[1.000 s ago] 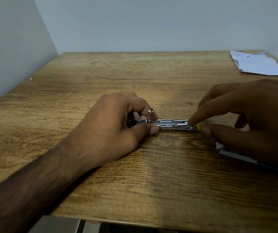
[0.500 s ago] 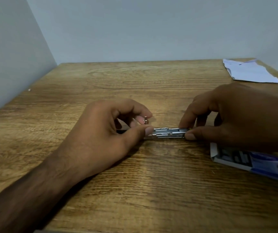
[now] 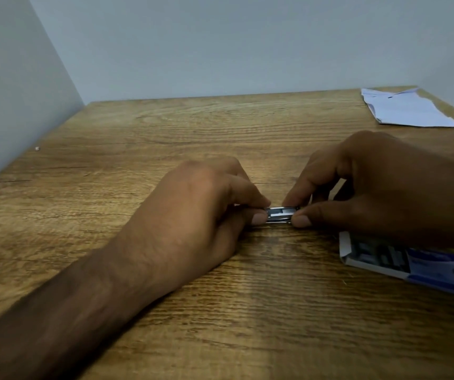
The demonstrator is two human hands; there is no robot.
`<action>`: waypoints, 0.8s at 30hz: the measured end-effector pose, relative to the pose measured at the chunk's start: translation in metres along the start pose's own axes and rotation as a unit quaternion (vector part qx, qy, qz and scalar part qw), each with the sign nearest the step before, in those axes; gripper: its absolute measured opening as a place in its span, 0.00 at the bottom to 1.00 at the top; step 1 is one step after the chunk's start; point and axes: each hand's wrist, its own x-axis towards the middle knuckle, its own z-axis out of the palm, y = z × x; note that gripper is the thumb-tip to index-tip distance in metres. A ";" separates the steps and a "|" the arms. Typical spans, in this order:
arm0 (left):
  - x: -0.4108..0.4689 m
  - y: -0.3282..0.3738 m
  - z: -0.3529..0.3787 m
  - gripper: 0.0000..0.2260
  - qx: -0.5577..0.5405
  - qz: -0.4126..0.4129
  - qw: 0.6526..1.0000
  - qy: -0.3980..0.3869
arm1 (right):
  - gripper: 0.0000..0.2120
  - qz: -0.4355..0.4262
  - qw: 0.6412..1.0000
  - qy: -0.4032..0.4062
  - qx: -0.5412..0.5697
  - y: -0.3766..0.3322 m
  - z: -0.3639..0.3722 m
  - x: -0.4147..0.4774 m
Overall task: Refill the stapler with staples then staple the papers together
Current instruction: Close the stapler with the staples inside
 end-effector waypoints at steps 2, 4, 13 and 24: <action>-0.002 0.002 0.001 0.06 0.016 0.020 1.000 0.008 | 0.13 0.000 1.000 -0.003 0.002 0.001 -0.001 0.001; -0.004 0.004 0.000 0.07 0.026 0.032 0.999 0.013 | 0.13 -0.002 1.000 -0.002 0.002 0.002 -0.001 0.001; -0.006 0.007 0.002 0.06 0.080 0.054 0.995 -0.002 | 0.13 -0.012 1.000 0.010 -0.003 0.005 0.000 -0.001; -0.028 -0.040 -0.026 0.14 0.069 0.011 0.997 -0.026 | 0.12 -0.005 1.000 0.018 0.001 0.009 0.000 -0.001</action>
